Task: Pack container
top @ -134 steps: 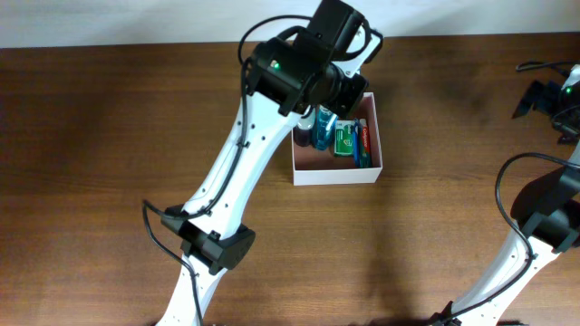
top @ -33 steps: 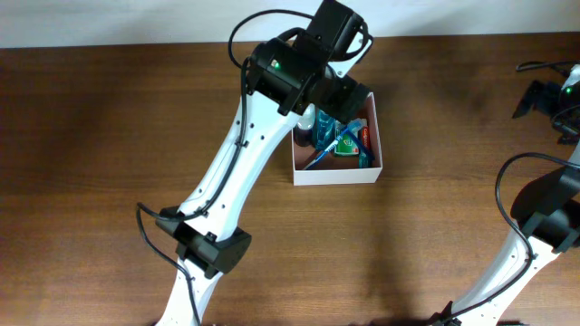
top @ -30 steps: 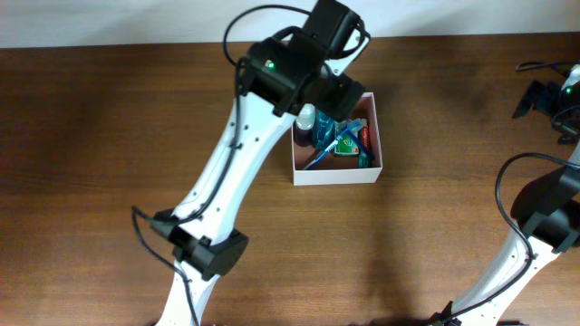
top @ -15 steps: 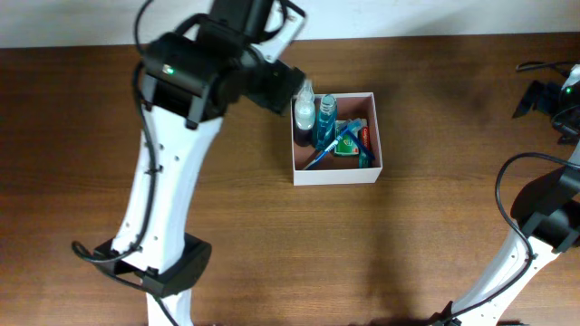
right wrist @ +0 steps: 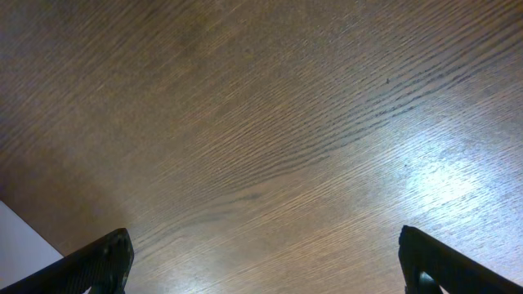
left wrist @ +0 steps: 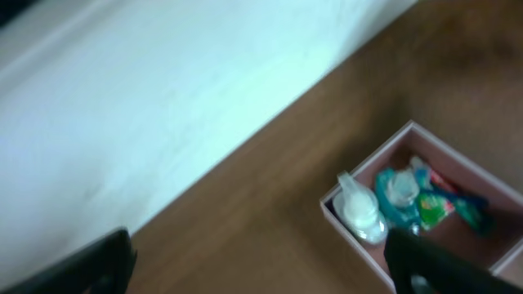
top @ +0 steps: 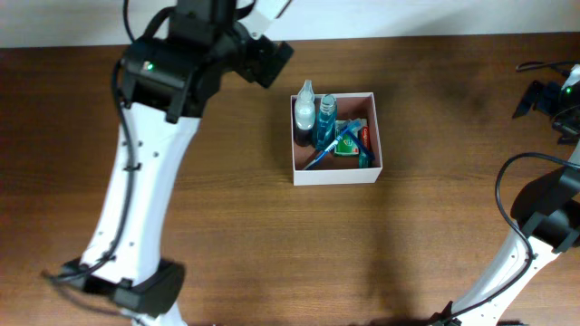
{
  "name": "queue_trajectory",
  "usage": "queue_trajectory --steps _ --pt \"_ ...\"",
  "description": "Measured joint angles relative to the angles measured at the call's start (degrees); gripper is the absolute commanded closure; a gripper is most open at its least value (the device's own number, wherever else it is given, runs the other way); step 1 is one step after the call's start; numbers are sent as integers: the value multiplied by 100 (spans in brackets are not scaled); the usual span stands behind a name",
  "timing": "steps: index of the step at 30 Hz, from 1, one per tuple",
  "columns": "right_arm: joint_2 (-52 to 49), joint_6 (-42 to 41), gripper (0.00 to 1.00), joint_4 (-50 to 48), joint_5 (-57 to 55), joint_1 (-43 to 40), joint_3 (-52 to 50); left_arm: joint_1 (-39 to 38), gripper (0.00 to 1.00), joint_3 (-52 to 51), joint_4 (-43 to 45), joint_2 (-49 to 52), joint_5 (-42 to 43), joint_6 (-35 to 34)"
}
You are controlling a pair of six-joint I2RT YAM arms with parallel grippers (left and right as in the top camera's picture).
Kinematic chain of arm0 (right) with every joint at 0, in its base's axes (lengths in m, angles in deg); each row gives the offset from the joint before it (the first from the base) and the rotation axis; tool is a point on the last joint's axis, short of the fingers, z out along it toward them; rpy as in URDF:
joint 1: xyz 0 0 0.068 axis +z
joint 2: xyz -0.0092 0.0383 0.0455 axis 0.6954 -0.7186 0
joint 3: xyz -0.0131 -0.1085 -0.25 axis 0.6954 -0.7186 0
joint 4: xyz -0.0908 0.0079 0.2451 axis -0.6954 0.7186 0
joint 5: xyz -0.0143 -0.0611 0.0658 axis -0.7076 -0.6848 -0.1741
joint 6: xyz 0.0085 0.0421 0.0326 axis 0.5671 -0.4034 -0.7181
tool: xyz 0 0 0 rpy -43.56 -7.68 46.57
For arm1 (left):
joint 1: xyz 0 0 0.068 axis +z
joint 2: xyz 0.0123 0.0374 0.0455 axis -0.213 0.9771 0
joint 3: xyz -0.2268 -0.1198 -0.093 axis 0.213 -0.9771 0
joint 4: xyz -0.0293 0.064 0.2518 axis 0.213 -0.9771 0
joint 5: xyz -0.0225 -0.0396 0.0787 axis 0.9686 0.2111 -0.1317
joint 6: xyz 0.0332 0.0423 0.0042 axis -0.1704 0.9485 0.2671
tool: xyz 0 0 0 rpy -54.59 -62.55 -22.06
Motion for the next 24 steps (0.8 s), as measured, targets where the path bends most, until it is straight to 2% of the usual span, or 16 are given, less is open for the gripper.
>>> queue_trajectory --steps 5,9,14,20,24 --pt "0 2 1 -2 2 0 0 575 0 -1923 1307 -789 750 50" --pt "0 -2 1 0 0 0 0 887 1 -3211 1928 -1285 1158 66" --pt "0 -2 1 0 0 0 0 1027 1 -4568 2507 -2048 1401 -15" --pt "0 0 1 0 17 0 0 1515 1 -6028 3589 -3283 1488 -555" --pt "0 -2 1 0 15 0 0 1574 1 -7121 4389 -4140 1495 -702"
